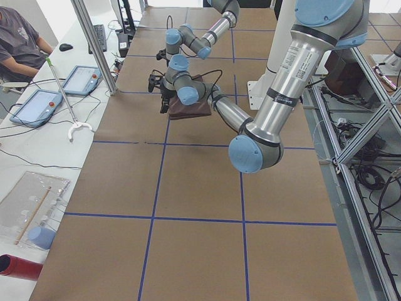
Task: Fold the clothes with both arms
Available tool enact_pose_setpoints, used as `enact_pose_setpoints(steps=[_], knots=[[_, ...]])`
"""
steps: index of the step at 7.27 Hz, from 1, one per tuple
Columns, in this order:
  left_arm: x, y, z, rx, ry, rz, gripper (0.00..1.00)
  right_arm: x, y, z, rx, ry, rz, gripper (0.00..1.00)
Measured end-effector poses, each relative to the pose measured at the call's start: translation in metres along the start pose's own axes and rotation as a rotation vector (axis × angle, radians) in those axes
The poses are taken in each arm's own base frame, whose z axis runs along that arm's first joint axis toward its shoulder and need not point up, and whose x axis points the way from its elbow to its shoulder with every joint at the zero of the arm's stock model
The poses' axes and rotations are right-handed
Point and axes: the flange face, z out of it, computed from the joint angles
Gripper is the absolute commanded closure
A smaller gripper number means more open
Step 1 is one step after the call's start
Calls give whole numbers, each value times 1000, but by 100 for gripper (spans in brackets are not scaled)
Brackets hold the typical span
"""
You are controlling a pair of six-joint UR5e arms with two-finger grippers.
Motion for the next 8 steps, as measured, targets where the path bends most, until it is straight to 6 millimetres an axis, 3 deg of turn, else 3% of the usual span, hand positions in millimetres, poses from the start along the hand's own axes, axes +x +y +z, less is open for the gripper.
enact_pose_setpoints(steps=[2, 4, 5, 8], knots=[[0, 0, 0, 0, 0, -1, 0, -2, -1, 0, 8, -3, -5, 75], [0, -1, 0, 1, 0, -2, 0, -3, -3, 0, 12, -3, -8, 96], [0, -1, 0, 1, 0, -2, 0, -2, -5, 0, 15, -1, -4, 100], [-1, -2, -1, 3, -2, -6, 0, 2, -38, -13, 46, 13, 52, 97]])
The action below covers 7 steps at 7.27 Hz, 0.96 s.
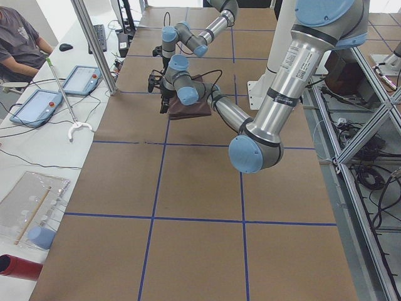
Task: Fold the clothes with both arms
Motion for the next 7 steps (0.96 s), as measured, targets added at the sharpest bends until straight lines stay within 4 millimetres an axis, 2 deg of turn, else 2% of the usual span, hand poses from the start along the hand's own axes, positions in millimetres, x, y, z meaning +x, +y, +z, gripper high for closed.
enact_pose_setpoints(steps=[1, 2, 5, 7], knots=[[-1, -1, 0, 1, -1, -1, 0, 1, -8, -3, 7, 6, 12, 34], [-1, -1, 0, 1, -1, -2, 0, 1, -9, -4, 8, 7, 16, 0], [-1, -1, -1, 2, 0, -2, 0, -3, 7, -3, -38, -17, 62, 0], [0, -2, -2, 4, 2, -2, 0, 0, 29, 9, -79, -8, 75, 4]])
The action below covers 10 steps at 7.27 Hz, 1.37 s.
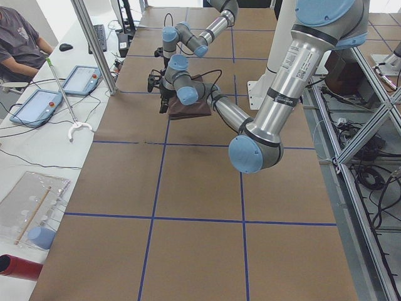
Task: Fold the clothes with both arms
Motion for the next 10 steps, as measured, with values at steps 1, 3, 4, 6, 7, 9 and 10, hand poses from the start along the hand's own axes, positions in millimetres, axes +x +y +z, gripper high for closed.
enact_pose_setpoints(steps=[1, 3, 4, 6, 7, 9, 10], knots=[[1, 0, -1, 1, 1, 0, 0, 3, 11, 7, -10, 7, 4, 21], [1, 0, -2, 2, 3, -2, 0, 4, 16, 12, -11, 12, 12, 85], [1, 0, -2, 1, 3, -5, 0, 5, 12, 11, -3, 10, 17, 100], [1, 1, -2, 1, 3, -6, 0, 7, 5, 13, 35, 6, 25, 100], [1, 1, -2, 0, 2, -6, 0, 6, 3, 13, 46, 4, 30, 100], [0, 1, -1, 1, 0, -7, 0, 5, -6, 7, 53, -4, 45, 100], [0, 1, -1, 1, 0, -8, 0, 4, -13, 2, 59, -8, 60, 100]])
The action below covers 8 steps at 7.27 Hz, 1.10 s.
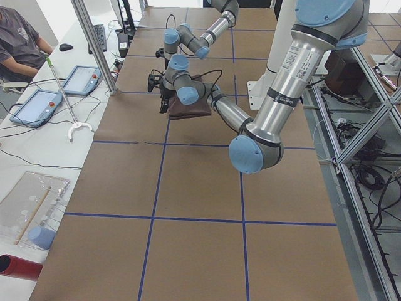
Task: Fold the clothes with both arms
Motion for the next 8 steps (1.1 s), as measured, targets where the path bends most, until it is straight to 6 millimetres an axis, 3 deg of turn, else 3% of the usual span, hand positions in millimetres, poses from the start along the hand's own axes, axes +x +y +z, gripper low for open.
enact_pose_setpoints(steps=[1, 2, 4, 5, 7, 8], knots=[[0, 0, 0, -1, 0, -1, 0, 1, -7, -1, 7, 3, 17, 100], [0, 0, 0, -1, 0, -1, 0, 3, -14, 1, 14, 10, 29, 1], [0, -1, -1, 1, 1, 0, 0, 7, -31, 0, 26, 13, 17, 0], [-3, -6, -3, 7, -2, 0, 0, 7, -55, -7, 39, 11, -14, 0], [-17, -27, -15, 18, -4, 30, 0, 30, -165, -33, 93, 61, -159, 0], [-39, -43, -26, 7, -6, 67, 0, 63, -233, -42, 107, 107, -275, 0]])
